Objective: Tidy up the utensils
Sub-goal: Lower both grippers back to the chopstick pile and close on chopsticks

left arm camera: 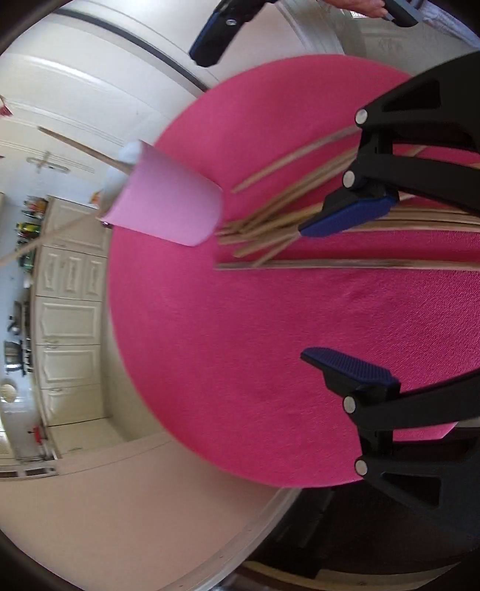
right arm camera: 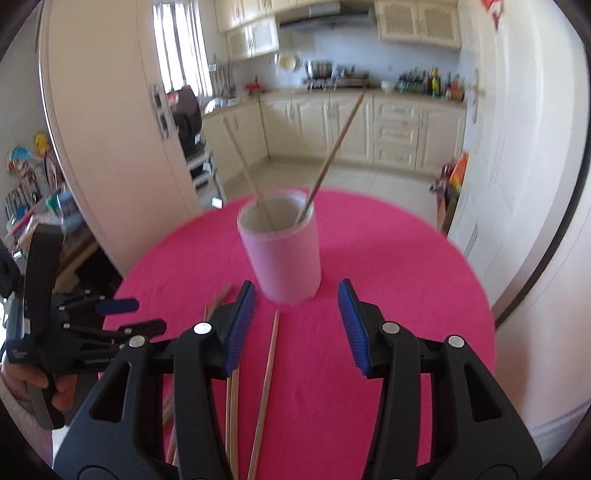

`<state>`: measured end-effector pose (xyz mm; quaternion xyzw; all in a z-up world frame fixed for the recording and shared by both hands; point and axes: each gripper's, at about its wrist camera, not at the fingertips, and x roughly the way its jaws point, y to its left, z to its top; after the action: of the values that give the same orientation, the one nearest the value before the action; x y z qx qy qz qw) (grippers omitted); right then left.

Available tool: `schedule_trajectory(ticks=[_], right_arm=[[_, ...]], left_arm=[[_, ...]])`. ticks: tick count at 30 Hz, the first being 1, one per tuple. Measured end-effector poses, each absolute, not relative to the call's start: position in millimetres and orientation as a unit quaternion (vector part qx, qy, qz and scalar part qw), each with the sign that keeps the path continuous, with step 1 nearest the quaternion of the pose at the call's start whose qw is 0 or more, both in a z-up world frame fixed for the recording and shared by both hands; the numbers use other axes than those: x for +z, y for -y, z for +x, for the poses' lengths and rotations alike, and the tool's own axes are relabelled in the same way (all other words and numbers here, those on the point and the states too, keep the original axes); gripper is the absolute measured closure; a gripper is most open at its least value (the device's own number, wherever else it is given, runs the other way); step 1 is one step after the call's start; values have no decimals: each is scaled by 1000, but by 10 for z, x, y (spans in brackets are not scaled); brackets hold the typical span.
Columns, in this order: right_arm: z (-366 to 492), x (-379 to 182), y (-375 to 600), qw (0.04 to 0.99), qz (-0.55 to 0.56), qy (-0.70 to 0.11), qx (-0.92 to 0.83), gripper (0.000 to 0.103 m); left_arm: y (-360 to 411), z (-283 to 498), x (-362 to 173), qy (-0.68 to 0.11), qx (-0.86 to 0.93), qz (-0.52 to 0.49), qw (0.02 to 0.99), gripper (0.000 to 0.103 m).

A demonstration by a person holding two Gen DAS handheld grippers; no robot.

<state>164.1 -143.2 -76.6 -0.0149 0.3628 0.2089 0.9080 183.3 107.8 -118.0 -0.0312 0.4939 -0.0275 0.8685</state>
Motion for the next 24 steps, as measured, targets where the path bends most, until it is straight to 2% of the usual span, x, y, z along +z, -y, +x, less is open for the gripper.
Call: schedule_trajectory(ticks=[1, 2, 5, 6, 14, 16, 21, 24], right_arm=[[1670, -843, 1399, 899, -18, -383, 213, 57], [1706, -887, 1379, 891, -21, -399, 215, 57], [1787, -1103, 1274, 860, -26, -458, 225, 70], [1807, -1160, 1251, 852, -27, -472, 227, 70], [1833, -1510, 1080, 806, -47, -540, 238, 72], [1840, -1548, 1031, 803, -59, -547, 232, 74], [1841, -1604, 914, 800, -74, -551, 226, 90], [1841, -1645, 837, 800, -92, -549, 223, 94]], left_arm=[[-1071, 1845, -1243, -503, -31, -32, 863, 54], [-1067, 1862, -1297, -512, -32, -36, 857, 57], [-1041, 1921, -1430, -532, -30, -37, 845, 68], [-1024, 1937, -1458, -537, -29, -38, 842, 72], [-919, 2126, -1474, -545, -14, -19, 838, 72], [-937, 2145, -1464, -547, -8, -15, 837, 72], [-855, 2306, -1474, -554, 7, 0, 832, 72], [-823, 2375, -1465, -558, 12, 6, 830, 72]])
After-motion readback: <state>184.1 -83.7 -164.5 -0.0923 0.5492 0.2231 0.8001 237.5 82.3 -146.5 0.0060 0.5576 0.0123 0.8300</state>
